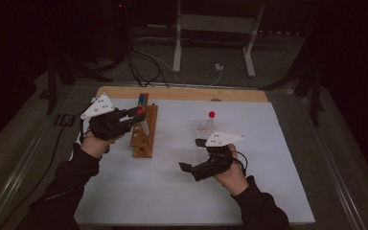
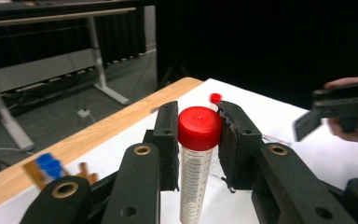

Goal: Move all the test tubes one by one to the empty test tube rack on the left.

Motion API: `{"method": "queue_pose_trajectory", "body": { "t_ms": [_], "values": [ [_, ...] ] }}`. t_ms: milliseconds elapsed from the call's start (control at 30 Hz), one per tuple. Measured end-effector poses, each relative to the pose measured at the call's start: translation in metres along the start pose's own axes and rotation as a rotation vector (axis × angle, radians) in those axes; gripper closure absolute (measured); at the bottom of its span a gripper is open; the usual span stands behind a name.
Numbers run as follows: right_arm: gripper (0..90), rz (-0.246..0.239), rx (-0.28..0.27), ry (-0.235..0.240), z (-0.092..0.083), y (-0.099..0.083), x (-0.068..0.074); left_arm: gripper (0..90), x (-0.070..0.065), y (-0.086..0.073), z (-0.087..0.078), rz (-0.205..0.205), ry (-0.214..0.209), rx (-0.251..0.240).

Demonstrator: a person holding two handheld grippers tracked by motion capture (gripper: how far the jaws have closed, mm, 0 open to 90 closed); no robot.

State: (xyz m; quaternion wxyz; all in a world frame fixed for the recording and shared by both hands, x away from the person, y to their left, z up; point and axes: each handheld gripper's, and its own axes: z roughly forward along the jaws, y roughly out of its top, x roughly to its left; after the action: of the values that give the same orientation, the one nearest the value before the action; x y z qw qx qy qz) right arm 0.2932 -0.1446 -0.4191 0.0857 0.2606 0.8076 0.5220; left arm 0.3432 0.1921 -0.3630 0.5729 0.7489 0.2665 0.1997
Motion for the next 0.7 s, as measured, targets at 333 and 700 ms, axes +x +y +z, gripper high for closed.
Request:
{"method": "queue_pose_trajectory", "body": {
  "t_ms": [333,700],
  "values": [
    [0.0,0.001,-0.002,0.016,-0.002,0.0,0.0,71.7,0.02,-0.008,0.005,0.0,0.09,0.015],
    [0.0,0.003,-0.008,0.026,-0.004,0.001,0.0,71.6,0.04,-0.025,0.014,-0.039,0.159,0.023]
  ]
}}
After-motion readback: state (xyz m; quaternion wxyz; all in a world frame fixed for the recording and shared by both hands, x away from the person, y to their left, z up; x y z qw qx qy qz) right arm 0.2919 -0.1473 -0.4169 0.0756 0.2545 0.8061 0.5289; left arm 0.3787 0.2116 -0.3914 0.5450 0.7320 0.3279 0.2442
